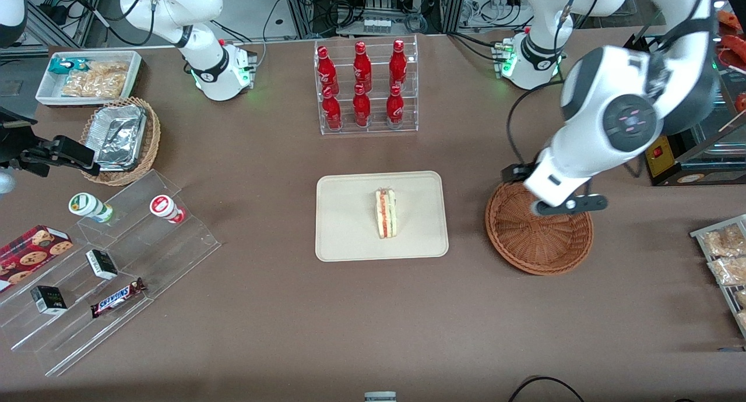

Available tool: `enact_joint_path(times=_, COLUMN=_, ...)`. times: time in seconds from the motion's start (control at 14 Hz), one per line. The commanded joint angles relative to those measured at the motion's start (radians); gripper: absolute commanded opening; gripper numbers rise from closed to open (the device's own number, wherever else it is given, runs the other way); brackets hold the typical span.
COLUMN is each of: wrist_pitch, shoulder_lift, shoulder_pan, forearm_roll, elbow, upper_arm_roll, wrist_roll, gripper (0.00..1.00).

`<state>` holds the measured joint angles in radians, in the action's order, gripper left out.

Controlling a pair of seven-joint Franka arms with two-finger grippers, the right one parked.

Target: Place sandwich from basket to tray

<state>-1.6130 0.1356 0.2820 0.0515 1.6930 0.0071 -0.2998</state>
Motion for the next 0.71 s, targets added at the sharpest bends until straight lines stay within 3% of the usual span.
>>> enact_joint_path(times=0.0, wrist_pitch=0.070, shoulder_lift=-0.086, shoulder_pan=-0.176, forearm_roll=-0.010, elbow=0.010, upper_arm_roll=-0.113, wrist_roll=0.147, gripper=1.00)
enact_joint_path(times=0.21, wrist_pitch=0.074, shoulder_lift=-0.126, shoulder_pan=-0.291, forearm_roll=-0.015, elbow=-0.009, upper_arm_roll=-0.157, wrist_roll=0.281, gripper=1.00)
enact_joint_path(times=0.64, wrist_pitch=0.024, shoulder_lift=-0.145, shoulder_pan=-0.313, forearm_roll=-0.090, elbow=-0.059, upper_arm_roll=-0.135, wrist_roll=0.307, gripper=1.00)
